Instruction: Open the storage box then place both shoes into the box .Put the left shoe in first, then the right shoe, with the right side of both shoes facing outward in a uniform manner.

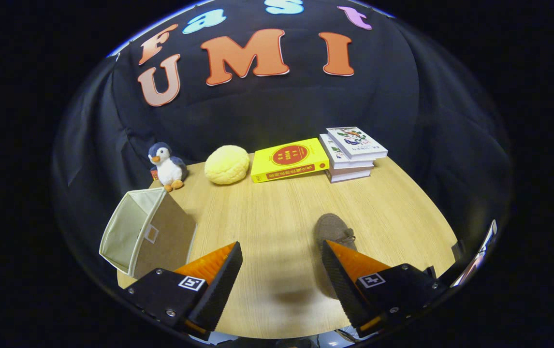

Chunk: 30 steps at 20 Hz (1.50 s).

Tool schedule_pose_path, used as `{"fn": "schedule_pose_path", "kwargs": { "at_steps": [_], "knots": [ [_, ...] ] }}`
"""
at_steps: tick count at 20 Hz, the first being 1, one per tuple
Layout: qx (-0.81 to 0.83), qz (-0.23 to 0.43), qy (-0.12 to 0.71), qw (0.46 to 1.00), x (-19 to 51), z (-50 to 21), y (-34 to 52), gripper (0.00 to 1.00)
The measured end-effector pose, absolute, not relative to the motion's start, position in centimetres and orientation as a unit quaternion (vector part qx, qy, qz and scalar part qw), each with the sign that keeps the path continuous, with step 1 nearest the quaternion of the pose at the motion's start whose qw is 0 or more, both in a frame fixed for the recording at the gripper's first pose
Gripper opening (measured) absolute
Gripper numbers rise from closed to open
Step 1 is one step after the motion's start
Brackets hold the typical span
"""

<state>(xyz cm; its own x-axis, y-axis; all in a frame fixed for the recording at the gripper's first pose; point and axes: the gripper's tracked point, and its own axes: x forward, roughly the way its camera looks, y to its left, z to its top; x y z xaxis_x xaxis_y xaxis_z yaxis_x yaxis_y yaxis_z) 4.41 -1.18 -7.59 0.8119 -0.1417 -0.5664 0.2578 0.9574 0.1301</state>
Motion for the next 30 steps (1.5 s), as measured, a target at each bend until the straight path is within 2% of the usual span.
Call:
{"fn": "schedule_pose_path", "kwargs": {
  "at_steps": [9,16,21,25,27,28,30],
  "knots": [
    [0.065,-0.113,0.320,0.939,2.4,-13.4,-10.1,0.99],
    [0.054,-0.107,0.365,0.923,2.5,-19.9,-13.6,0.99],
    [0.024,-0.098,0.370,0.924,5.0,-22.3,-14.0,0.90],
    [0.019,-0.080,0.378,0.922,7.0,-23.8,-13.1,0.77],
    [0.022,-0.077,0.381,0.921,7.6,-24.3,-12.7,0.61],
    [0.029,-0.084,0.382,0.920,7.9,-24.4,-12.6,0.42],
    [0.043,-0.106,0.383,0.917,7.9,-24.5,-13.3,0.17]
  ]
}}
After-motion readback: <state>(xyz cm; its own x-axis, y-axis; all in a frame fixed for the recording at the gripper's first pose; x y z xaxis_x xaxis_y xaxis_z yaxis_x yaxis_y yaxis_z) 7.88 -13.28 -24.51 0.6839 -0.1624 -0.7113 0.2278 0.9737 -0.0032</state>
